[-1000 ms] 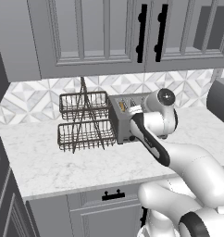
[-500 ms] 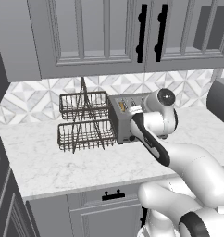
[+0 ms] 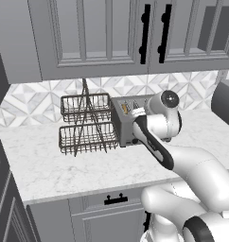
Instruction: Start the toaster. Once the lever pops up, take the bread to the plate on the dining counter.
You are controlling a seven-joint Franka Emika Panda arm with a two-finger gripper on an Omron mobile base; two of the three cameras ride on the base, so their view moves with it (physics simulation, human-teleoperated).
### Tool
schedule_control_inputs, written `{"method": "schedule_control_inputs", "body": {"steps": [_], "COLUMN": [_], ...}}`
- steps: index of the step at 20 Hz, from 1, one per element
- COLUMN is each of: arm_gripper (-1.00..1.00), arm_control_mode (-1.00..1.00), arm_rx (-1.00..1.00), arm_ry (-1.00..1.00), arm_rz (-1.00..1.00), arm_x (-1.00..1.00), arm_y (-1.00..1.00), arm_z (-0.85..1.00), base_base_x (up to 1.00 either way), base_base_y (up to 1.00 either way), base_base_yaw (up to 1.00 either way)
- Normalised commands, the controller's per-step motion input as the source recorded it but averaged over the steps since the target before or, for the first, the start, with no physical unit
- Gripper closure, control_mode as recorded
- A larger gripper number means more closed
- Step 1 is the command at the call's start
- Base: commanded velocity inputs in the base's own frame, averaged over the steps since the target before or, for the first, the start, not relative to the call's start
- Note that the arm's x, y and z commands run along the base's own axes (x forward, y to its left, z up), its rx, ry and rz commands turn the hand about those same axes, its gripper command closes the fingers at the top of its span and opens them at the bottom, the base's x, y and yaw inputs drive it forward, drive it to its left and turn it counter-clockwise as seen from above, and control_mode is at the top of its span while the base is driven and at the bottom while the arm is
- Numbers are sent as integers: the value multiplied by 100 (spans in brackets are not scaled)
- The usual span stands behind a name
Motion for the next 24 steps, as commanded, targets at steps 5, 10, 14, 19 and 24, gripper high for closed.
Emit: {"method": "schedule_control_inputs", "body": {"steps": [5, 10, 14, 19, 24], "arm_gripper": [-100, -100, -100, -100, -100], "arm_control_mode": [-100, -100, -100, -100, -100], "arm_rx": [0, 0, 0, 0, 0], "arm_ry": [0, 0, 0, 0, 0], "arm_rz": [0, 0, 0, 0, 0], "arm_x": [0, 0, 0, 0, 0], "arm_y": [0, 0, 0, 0, 0], "arm_z": [0, 0, 0, 0, 0], "base_base_x": [0, 0, 0, 0, 0], "base_base_y": [0, 0, 0, 0, 0], "base_base_yaw": [0, 0, 0, 0, 0]}}
